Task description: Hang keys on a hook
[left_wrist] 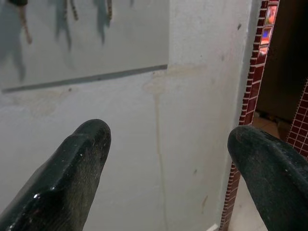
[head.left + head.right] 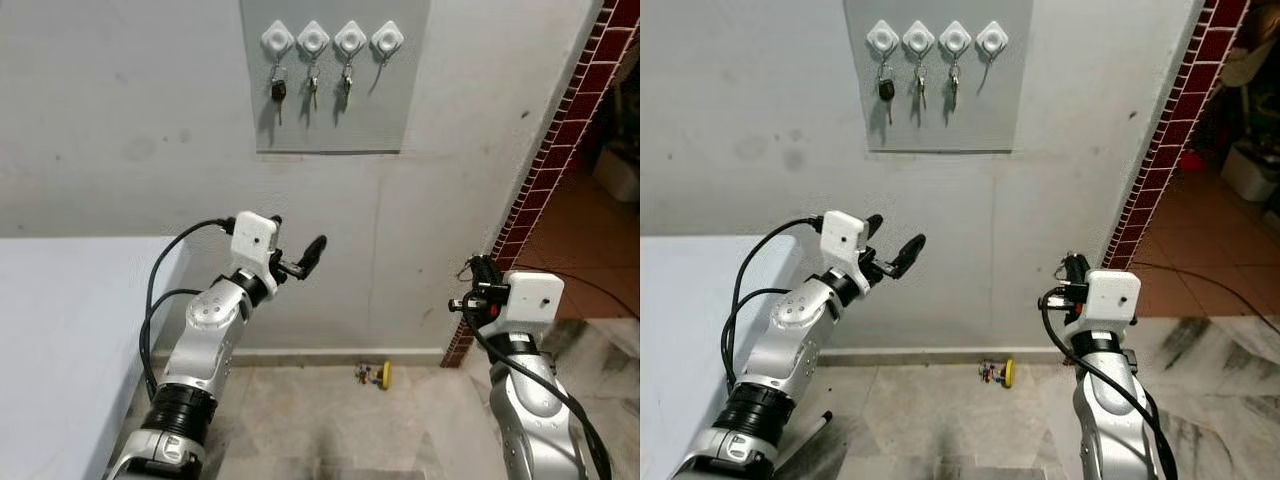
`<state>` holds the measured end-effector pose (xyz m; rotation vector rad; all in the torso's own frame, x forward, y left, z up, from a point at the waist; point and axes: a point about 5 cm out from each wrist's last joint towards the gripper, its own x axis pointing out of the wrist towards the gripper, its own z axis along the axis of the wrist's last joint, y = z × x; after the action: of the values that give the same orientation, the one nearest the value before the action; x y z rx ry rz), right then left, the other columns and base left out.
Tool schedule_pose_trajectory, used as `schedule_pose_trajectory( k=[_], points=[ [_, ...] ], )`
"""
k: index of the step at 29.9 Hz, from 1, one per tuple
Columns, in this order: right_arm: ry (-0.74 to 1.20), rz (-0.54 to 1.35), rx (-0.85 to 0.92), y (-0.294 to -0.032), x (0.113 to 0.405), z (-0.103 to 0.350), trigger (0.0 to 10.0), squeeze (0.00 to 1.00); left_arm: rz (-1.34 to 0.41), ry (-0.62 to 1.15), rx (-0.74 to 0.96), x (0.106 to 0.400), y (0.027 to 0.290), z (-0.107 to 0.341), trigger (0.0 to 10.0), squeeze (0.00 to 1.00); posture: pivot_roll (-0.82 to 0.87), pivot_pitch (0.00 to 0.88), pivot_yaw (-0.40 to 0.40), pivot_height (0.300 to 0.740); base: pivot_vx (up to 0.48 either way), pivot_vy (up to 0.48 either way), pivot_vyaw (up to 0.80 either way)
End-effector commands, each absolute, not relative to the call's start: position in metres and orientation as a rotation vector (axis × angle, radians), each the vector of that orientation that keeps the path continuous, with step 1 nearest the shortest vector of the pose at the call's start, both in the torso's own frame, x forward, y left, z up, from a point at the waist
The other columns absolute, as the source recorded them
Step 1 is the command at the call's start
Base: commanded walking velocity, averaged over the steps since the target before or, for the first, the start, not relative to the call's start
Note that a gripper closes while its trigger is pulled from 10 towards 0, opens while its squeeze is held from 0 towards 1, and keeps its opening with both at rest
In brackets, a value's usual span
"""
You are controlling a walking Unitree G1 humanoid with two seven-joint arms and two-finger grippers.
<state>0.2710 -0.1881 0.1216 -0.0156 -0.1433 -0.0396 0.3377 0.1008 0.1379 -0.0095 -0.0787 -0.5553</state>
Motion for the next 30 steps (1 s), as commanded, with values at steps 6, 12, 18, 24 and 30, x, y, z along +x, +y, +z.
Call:
schedule_pose_trajectory(
  k=[6, 12, 18, 24, 30],
  points=[
    [-0.179, -0.033, -0.014, -0.1845, 0.2716, 0.1291, 10.0, 0.00, -0.561, -0.093, 0.012, 0.3390, 0.1014, 0.1444, 10.0, 0.00, -0.05, 0.000, 0.030, 0.740, 0.426, 0.000, 0.00],
    [-0.179, -0.032, 0.004, -0.1852, 0.2721, 0.1290, 10.0, 0.00, -0.557, -0.094, 0.016, 0.3390, 0.1026, 0.1450, 10.0, 0.00, -0.05, 0.000, 0.030, 0.740, 0.425, 0.000, 0.00],
    [-0.160, -0.045, 0.014, -0.1866, 0.2736, 0.1272, 10.0, 0.00, -0.561, -0.096, 0.019, 0.3387, 0.1019, 0.1456, 10.0, 0.00, -0.05, 0.000, 0.030, 0.740, 0.428, 0.000, -0.26],
    [-0.150, -0.049, 0.010, -0.1875, 0.2735, 0.1254, 10.0, 0.00, -0.571, -0.098, 0.032, 0.3381, 0.1003, 0.1460, 10.0, 0.00, -0.05, 0.000, 0.030, 0.740, 0.428, 0.000, -0.69],
    [-0.155, -0.058, 0.008, -0.1877, 0.2724, 0.1252, 10.0, 0.00, -0.572, -0.095, 0.042, 0.3376, 0.0979, 0.1457, 10.0, 0.00, -0.05, 0.000, 0.035, 0.740, 0.349, 0.000, -0.34]
  ],
)
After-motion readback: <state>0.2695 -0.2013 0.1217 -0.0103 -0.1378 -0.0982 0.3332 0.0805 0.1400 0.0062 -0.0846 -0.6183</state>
